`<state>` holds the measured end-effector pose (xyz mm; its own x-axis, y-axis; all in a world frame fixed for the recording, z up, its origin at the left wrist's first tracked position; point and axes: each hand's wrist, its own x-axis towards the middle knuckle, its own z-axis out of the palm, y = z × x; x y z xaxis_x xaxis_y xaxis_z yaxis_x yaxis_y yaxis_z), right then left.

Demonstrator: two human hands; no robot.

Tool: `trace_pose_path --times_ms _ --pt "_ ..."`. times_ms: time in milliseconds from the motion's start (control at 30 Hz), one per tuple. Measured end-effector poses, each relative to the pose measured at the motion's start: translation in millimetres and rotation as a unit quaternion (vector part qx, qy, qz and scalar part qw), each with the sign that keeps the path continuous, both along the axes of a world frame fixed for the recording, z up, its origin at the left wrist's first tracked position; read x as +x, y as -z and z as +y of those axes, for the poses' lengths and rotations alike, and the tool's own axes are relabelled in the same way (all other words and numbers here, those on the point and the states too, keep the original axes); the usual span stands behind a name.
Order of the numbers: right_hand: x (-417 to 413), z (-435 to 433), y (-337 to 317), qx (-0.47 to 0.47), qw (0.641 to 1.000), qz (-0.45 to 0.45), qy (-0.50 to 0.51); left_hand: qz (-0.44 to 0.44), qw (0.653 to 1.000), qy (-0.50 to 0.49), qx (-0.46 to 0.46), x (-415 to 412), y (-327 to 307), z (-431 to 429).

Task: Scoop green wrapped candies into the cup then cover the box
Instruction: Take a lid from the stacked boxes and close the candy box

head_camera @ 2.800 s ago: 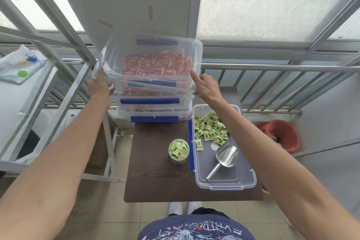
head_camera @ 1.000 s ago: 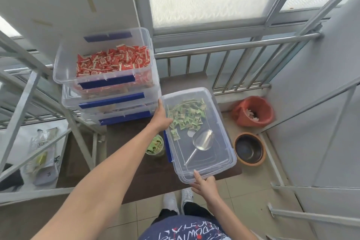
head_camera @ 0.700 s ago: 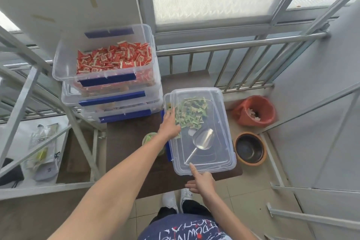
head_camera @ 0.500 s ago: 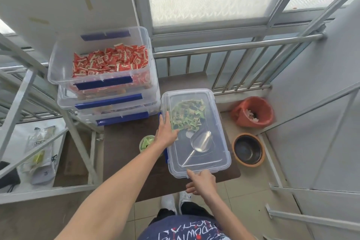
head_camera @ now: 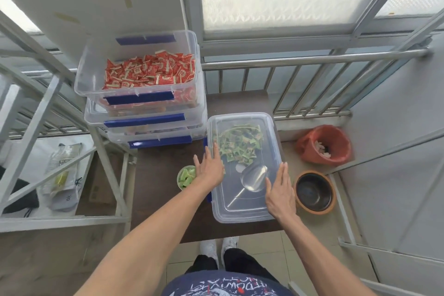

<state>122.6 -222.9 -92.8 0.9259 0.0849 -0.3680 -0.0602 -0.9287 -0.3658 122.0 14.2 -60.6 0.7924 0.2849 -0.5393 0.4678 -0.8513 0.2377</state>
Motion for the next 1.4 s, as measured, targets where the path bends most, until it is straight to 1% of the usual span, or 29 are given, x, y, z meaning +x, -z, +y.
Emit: trace_pose_path --times_ms 67,133,267,367,467,567,667,733,867,933,1067,1167,1300,1400 --pt "-2 1 3 -0.012 1.0 -0.015 -0.003 -0.008 1.0 0.005 0.002 -3 5 -1" --pt "-3 4 -1 -0.006 1.0 -0.019 0.005 -0.019 0.999 -0.007 -0.026 -6 8 1" --pt "-12 1 -2 0.04 0.999 -0.035 -0.006 -0.069 0.991 -0.065 -0.098 -7 13 8" --pt "-12 2 -4 0.036 0.998 -0.046 -0.013 -0.087 0.983 -0.11 -0.117 -4 11 9" --pt "-15 5 -2 0.014 0.997 -0.073 -0.033 -0.072 0.987 -0.1 -0.1 -3 7 7" --pt "-15 4 2 -0.031 0.995 -0.078 -0.049 -0.01 0.998 -0.049 -0.031 -3 4 4" --pt "-13 5 4 -0.068 0.992 -0.088 -0.063 0.036 0.999 -0.006 0.034 1 4 3" --pt "-12 4 6 -0.072 0.991 -0.093 -0.065 0.056 0.997 0.004 0.043 2 0 1" --pt "-13 2 7 -0.066 0.99 -0.097 -0.072 0.068 0.996 0.018 0.046 5 -8 -1" --pt "-12 1 7 -0.067 0.99 -0.094 -0.075 0.059 0.998 0.012 0.036 4 -11 0" --pt "-6 -3 6 -0.076 0.989 -0.093 -0.081 -0.008 1.0 -0.001 0.019 -6 -12 8" --pt "-4 -4 6 -0.083 0.99 -0.083 -0.084 -0.042 0.999 -0.013 0.02 -19 -12 16" --pt "-1 -3 3 -0.085 0.99 -0.07 -0.086 -0.04 0.997 -0.026 0.06 -43 -7 32" --pt "0 4 0 -0.09 0.99 -0.07 -0.081 -0.032 0.998 -0.027 0.041 -56 -4 40"
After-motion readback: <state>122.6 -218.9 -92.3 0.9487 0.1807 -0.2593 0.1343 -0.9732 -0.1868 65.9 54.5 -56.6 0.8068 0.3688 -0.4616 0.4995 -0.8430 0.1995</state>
